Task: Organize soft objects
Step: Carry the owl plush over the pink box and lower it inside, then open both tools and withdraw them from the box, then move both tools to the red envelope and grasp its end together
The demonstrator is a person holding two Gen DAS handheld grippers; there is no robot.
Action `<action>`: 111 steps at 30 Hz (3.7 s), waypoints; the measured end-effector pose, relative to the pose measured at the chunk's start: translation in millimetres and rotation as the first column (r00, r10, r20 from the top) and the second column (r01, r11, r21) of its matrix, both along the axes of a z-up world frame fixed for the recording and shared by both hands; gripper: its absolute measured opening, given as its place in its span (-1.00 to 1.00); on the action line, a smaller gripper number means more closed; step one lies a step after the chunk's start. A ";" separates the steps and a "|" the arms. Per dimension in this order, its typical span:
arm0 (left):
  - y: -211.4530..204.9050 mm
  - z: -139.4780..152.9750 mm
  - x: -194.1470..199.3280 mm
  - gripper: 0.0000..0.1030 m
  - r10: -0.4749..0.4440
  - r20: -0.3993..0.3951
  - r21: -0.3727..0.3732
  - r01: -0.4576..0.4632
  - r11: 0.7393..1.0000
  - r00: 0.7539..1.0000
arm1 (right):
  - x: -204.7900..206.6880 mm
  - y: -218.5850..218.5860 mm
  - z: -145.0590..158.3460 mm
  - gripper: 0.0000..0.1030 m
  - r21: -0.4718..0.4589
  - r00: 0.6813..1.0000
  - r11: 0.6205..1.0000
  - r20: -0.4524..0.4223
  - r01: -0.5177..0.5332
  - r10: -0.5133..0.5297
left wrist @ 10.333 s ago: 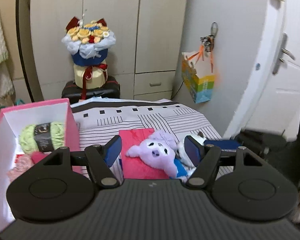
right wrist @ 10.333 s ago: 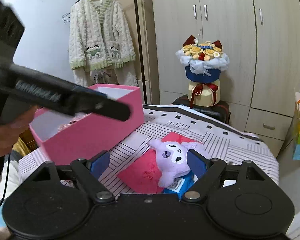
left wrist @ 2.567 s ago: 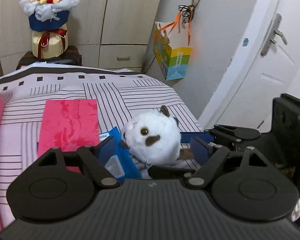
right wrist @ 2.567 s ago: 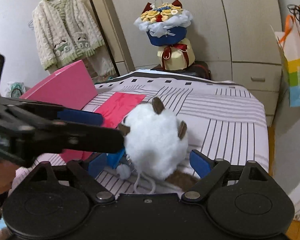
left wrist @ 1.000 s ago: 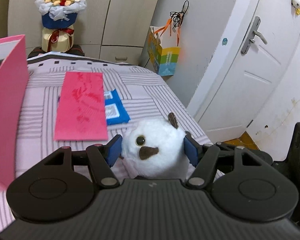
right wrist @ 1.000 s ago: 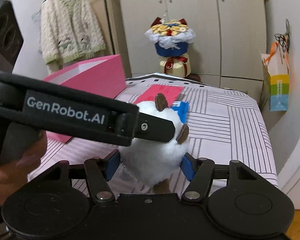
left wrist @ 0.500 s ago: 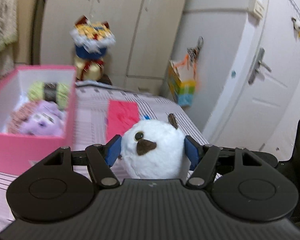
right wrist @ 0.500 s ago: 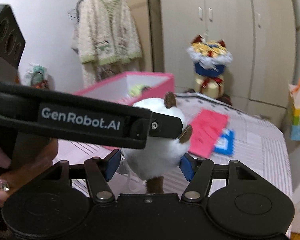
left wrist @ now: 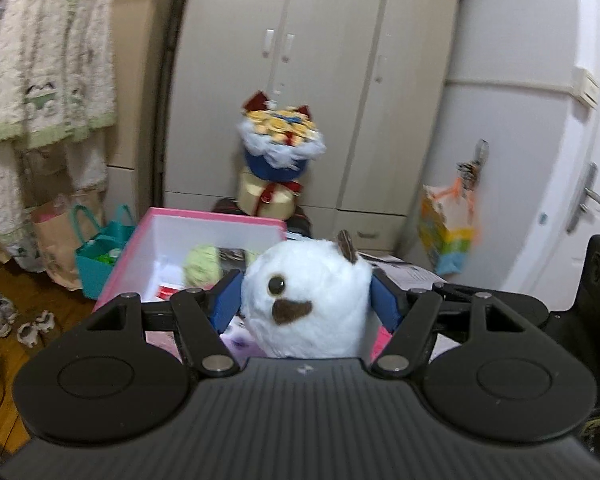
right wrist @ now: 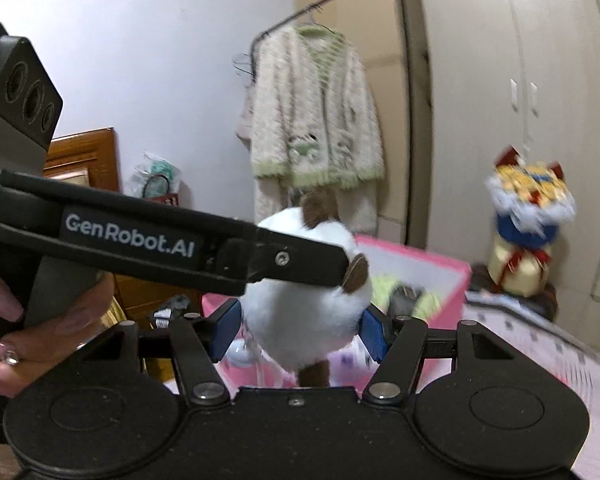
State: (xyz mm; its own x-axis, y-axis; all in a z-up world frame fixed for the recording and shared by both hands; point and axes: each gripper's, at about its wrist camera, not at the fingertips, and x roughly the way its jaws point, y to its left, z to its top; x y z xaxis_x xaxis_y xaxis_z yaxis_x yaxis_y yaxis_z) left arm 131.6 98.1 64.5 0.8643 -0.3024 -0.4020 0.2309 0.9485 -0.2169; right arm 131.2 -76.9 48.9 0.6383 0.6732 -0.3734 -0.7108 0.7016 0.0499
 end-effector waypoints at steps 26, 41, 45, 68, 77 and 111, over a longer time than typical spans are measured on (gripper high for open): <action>59.9 -67.0 75.2 0.34 0.133 -0.238 0.026 -0.130 0.991 0.962 | 111.0 76.7 -56.0 0.34 -0.115 0.939 0.971 -0.300 -0.211 0.168; 57.9 -39.4 38.3 0.35 0.136 -0.170 0.065 -0.127 0.990 0.976 | 79.1 20.5 -28.4 0.35 -0.062 0.964 0.993 -0.252 -0.099 0.081; 50.1 -26.7 18.9 0.35 0.097 -0.152 0.061 -0.089 0.994 0.984 | 57.3 -6.4 -11.1 0.35 -0.067 0.977 0.997 -0.214 -0.041 0.026; -93.4 -33.8 16.9 0.33 -0.236 -0.123 0.007 0.239 0.971 0.964 | -11.9 -154.5 -26.5 0.40 -0.043 0.937 0.950 -0.156 0.308 -0.311; -146.9 -73.8 63.8 0.29 -0.224 -0.179 0.049 0.236 0.971 0.958 | 23.6 -156.9 -78.3 0.39 -0.056 0.935 0.962 -0.224 0.269 -0.274; -171.5 -156.9 140.3 -0.28 -0.067 -0.404 0.033 0.088 0.996 0.912 | 82.8 -131.8 -146.7 0.73 -0.126 0.882 0.931 -0.296 0.343 -0.365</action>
State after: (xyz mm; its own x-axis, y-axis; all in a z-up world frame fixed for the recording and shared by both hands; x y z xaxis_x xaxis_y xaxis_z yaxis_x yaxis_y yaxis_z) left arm 271.9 -73.4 -92.4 0.6009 -0.3325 -0.7269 0.2069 0.9431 -0.2603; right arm 214.0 -208.7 -97.7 0.6740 0.3898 -0.6275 -0.3704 0.9133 0.1695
